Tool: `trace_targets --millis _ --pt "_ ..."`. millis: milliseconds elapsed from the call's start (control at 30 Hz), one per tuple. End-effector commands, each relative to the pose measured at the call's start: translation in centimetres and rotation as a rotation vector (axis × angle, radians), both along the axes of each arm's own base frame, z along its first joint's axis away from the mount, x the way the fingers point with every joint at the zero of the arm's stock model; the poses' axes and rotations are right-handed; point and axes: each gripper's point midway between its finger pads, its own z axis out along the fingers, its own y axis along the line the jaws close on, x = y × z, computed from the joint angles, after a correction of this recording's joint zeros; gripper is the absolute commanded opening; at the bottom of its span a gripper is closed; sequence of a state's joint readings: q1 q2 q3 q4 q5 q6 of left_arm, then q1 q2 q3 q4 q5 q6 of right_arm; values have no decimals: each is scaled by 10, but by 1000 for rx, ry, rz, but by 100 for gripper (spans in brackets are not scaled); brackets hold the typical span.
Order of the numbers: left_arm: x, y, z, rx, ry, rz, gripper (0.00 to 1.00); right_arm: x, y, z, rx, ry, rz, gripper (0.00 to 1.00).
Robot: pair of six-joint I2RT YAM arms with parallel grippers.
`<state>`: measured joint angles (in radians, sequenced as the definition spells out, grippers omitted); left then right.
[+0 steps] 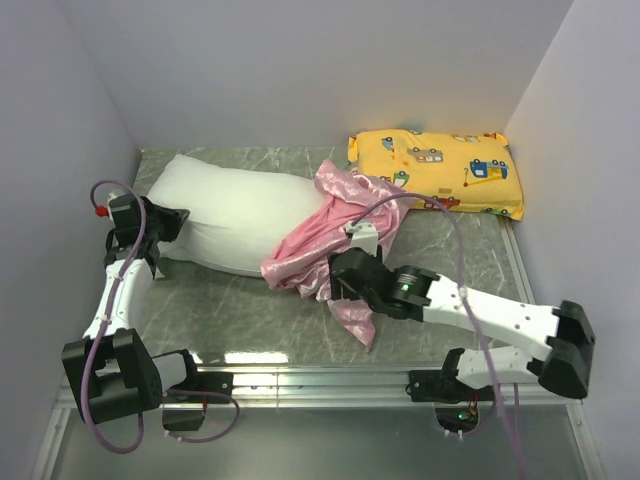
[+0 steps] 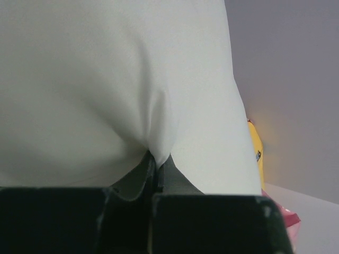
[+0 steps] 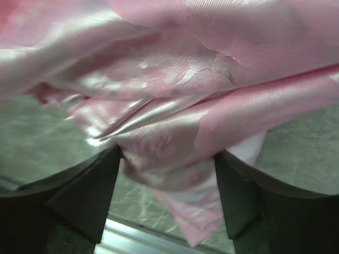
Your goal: Remove the pillowcase from the pillow
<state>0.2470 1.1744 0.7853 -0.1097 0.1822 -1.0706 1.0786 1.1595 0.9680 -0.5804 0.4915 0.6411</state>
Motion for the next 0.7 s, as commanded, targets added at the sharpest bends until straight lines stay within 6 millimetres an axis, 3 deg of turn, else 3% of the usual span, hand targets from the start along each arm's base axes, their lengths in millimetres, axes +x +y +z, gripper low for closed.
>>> trace_targets --millis 0,100,167,233,300,467,567,667 --pt "8 3 20 35 -50 1 1 19 -14 -12 -86 -50 -144 72" --pt "16 10 32 65 -53 16 1 22 -39 -20 -168 -61 -215 23" --pt "19 19 36 70 -52 24 0 18 -57 -7 -131 -78 -251 13" --pt "25 28 46 79 -62 35 0 14 -73 -1 -95 -89 -273 9" --pt "30 43 56 101 -65 62 0 13 -99 19 -18 -118 -325 8" --pt "37 72 62 110 -55 102 0 13 -157 53 106 -199 -427 7" --pt "42 77 59 109 -45 94 0 16 -177 66 111 -233 -480 6" --pt "45 74 51 95 -37 75 0 24 -175 71 112 -233 -473 5"
